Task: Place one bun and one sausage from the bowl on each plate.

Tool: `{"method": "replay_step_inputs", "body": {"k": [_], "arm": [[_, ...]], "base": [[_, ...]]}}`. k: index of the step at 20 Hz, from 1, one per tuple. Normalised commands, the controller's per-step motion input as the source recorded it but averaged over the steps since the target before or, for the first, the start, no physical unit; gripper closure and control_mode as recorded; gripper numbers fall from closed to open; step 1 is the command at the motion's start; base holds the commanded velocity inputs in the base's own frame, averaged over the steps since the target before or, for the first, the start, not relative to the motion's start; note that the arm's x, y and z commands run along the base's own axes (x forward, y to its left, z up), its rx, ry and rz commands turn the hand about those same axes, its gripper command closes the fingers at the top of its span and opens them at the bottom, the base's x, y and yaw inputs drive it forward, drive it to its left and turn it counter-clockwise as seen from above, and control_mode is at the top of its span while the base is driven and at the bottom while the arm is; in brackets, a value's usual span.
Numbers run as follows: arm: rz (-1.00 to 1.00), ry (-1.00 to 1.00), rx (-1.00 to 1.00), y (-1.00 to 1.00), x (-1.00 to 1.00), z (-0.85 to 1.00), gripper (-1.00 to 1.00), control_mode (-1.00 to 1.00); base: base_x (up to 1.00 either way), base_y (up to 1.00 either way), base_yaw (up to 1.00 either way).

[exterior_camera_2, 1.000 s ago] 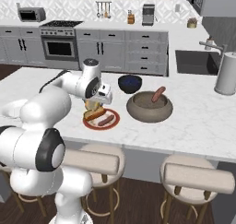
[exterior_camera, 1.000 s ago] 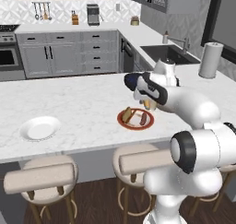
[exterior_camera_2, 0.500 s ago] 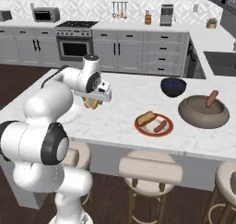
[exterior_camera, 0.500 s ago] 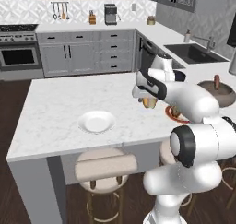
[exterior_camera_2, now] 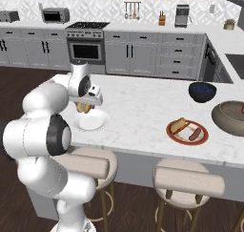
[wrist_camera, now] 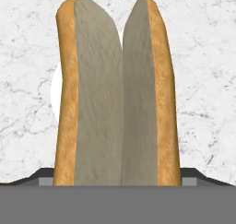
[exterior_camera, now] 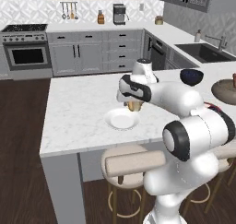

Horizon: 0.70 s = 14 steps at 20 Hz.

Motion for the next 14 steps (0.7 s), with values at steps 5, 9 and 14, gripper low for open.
{"method": "replay_step_inputs", "body": {"k": [5, 9, 14], "arm": [[0.0, 0.05, -0.01, 0.47, 0.59, -0.69, 1.0, -1.0], [-0.01, 0.01, 0.0, 0.24, 0.39, -0.77, 1.0, -1.0], [-0.01, 0.0, 0.0, 0.15, 0.05, -0.62, 1.0, -1.0]], "base": [[0.0, 0.0, 0.0], [0.0, 0.0, 0.0], [0.0, 0.0, 0.0]]}}
